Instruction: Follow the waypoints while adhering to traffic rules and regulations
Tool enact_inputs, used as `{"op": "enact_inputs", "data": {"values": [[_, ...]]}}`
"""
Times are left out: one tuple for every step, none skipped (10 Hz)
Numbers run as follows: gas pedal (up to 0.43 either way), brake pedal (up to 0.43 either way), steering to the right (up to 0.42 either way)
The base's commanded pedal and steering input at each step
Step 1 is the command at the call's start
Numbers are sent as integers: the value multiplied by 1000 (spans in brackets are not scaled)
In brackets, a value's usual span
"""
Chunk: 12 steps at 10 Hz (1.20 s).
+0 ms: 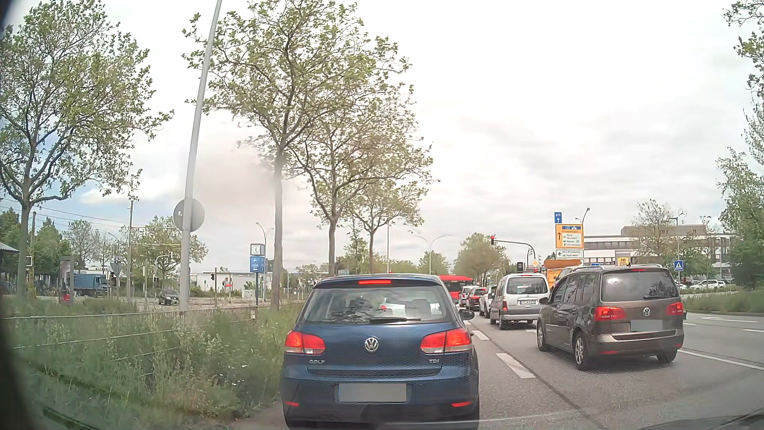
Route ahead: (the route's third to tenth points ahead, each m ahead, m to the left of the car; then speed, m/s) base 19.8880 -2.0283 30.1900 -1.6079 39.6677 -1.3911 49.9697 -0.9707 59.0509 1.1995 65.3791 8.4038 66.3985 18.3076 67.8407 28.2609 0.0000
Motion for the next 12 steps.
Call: {"op": "enact_inputs", "data": {"values": [[0, 274, 4], [0, 274, 4], [0, 274, 4], [0, 274, 4], [0, 274, 4], [0, 274, 4], [0, 274, 4], [0, 274, 4], [0, 274, 4], [0, 274, 4], [0, 274, 4], [0, 274, 4]]}}
